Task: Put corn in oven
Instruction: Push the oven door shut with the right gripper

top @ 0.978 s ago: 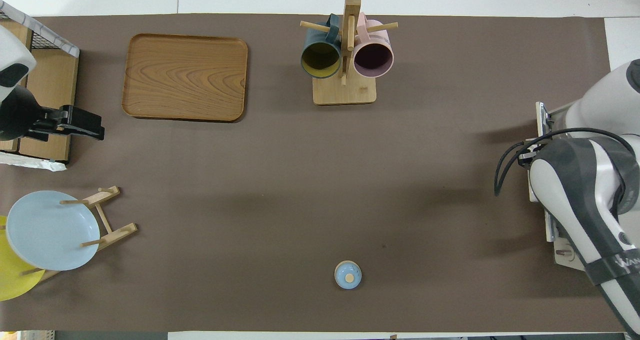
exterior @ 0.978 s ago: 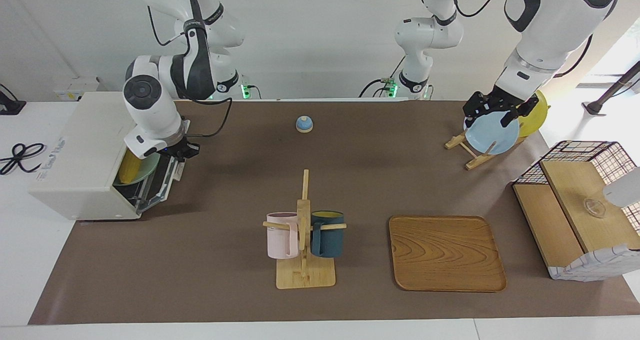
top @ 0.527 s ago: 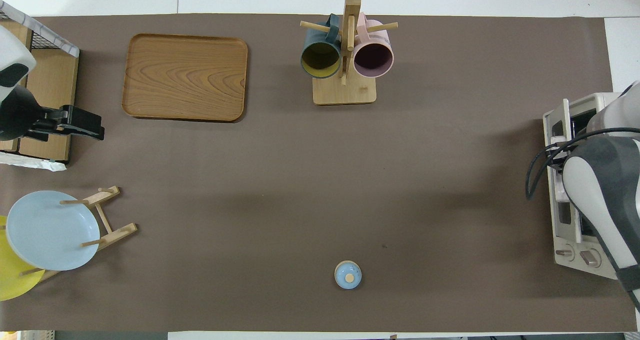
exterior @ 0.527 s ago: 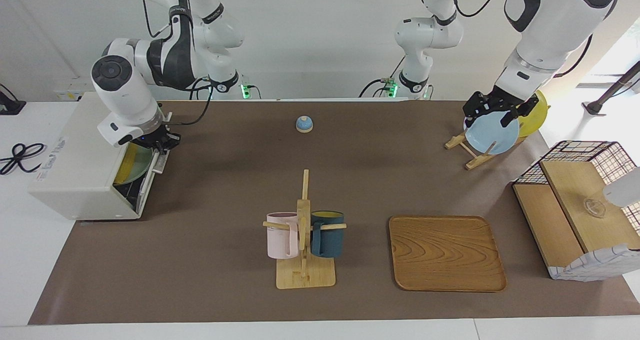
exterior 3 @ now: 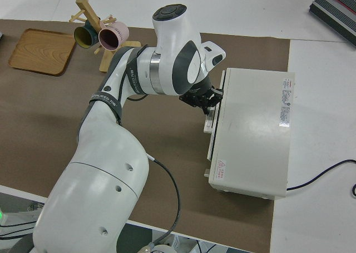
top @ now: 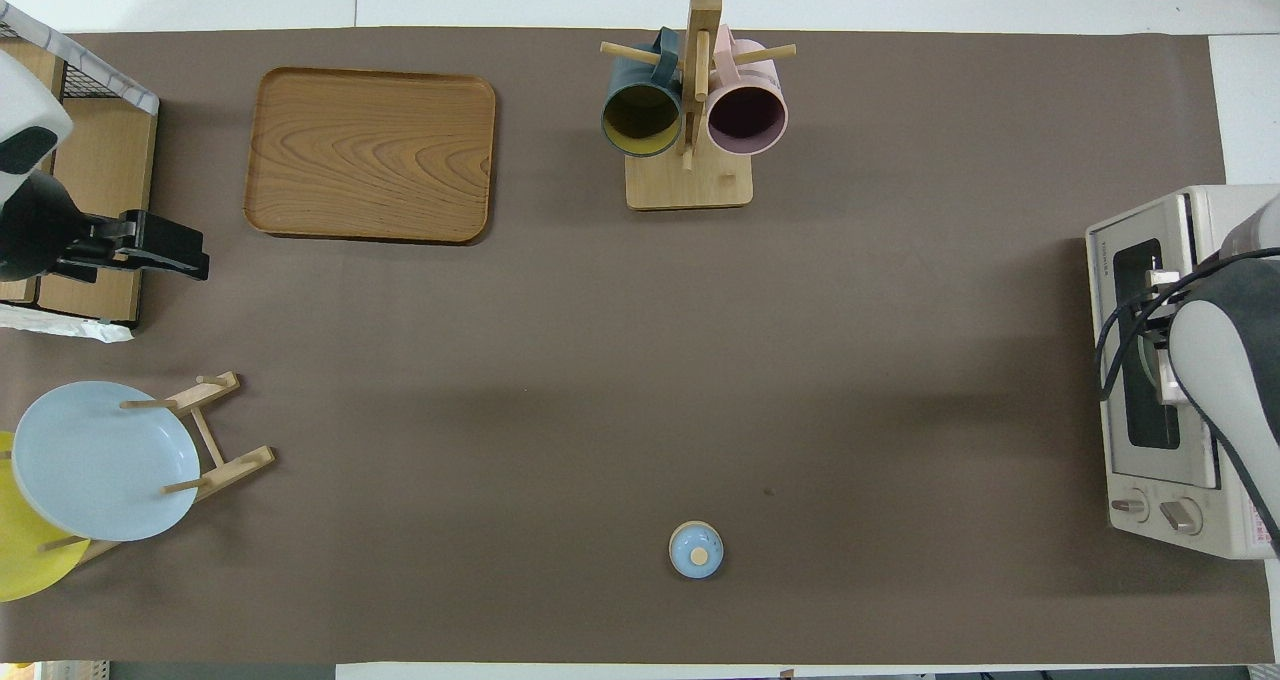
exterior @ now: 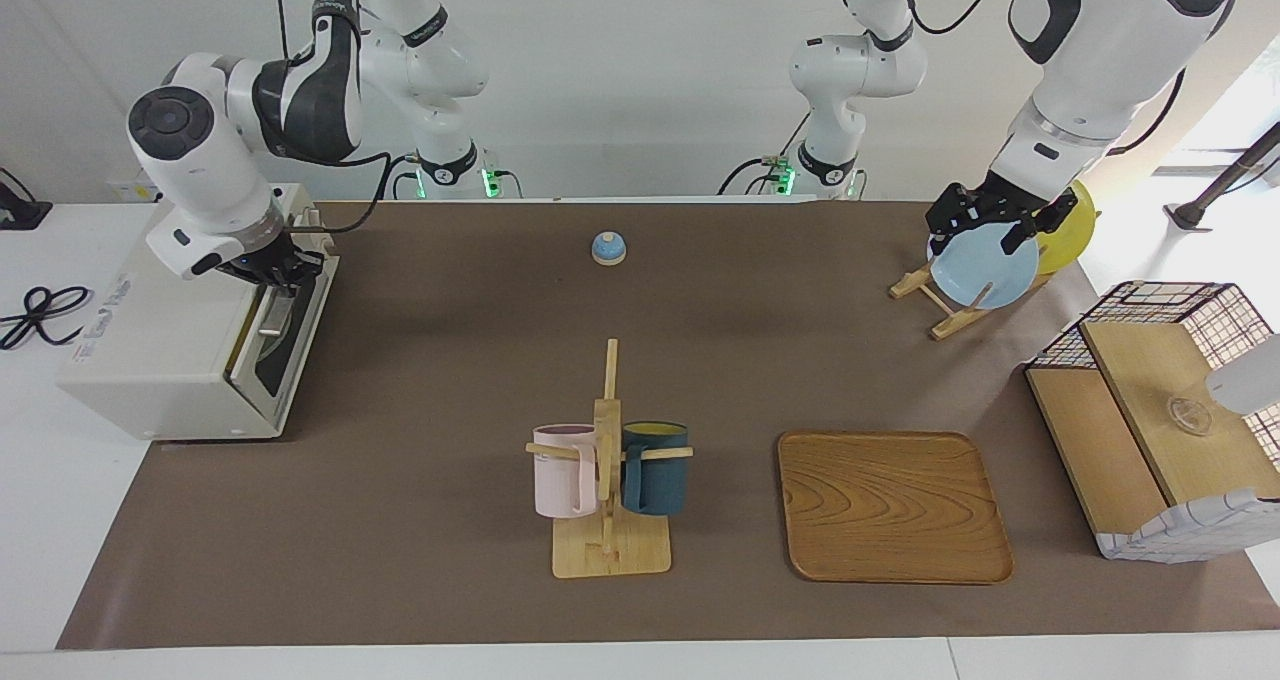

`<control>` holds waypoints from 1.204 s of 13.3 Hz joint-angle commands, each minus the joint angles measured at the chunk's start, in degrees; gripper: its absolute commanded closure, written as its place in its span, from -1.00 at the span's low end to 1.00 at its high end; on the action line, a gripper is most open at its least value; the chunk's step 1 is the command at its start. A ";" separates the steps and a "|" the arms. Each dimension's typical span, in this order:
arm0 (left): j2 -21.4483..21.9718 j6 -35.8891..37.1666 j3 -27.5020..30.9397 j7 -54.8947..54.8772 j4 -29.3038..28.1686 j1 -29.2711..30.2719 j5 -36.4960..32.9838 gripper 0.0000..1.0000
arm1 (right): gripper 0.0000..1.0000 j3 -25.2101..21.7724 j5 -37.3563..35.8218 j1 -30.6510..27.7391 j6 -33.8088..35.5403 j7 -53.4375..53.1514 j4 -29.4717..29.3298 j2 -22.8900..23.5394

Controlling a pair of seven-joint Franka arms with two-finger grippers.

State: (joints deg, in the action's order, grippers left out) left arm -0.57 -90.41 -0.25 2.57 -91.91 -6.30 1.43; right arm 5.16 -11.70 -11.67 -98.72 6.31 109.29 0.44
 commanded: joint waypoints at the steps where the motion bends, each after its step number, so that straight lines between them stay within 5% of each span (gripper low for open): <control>1: 0.57 0.41 0.16 0.07 -0.55 0.14 0.68 -1.00 | 1.00 0.12 -0.70 -0.45 2.12 3.18 -2.50 0.61; 7: 0.57 0.41 0.16 0.07 -0.55 0.14 0.68 -1.00 | 0.96 1.00 7.02 0.86 4.49 2.74 -8.64 0.35; 8: 0.57 0.41 0.16 0.07 -0.55 0.14 0.68 -1.00 | 0.83 0.91 7.91 1.47 4.85 2.74 -9.26 0.35; 9: 0.57 0.41 0.16 0.07 -0.55 0.14 0.59 -1.00 | 0.47 1.00 9.31 1.57 5.29 2.74 -9.70 0.35; 11: 0.57 0.41 0.16 0.07 -0.55 0.14 0.68 -1.00 | -0.99 1.00 11.51 1.65 6.43 2.65 -10.49 0.35; 16: 0.57 0.41 0.16 0.07 -0.55 0.14 0.59 -1.00 | -1.00 1.79 12.57 2.09 12.32 -3.14 -15.16 1.49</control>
State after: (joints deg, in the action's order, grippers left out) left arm -0.57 -90.41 -0.25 2.57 -91.91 -6.30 1.43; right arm 6.43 -0.44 -9.18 -88.29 5.32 96.37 0.53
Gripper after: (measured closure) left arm 0.000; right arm 0.207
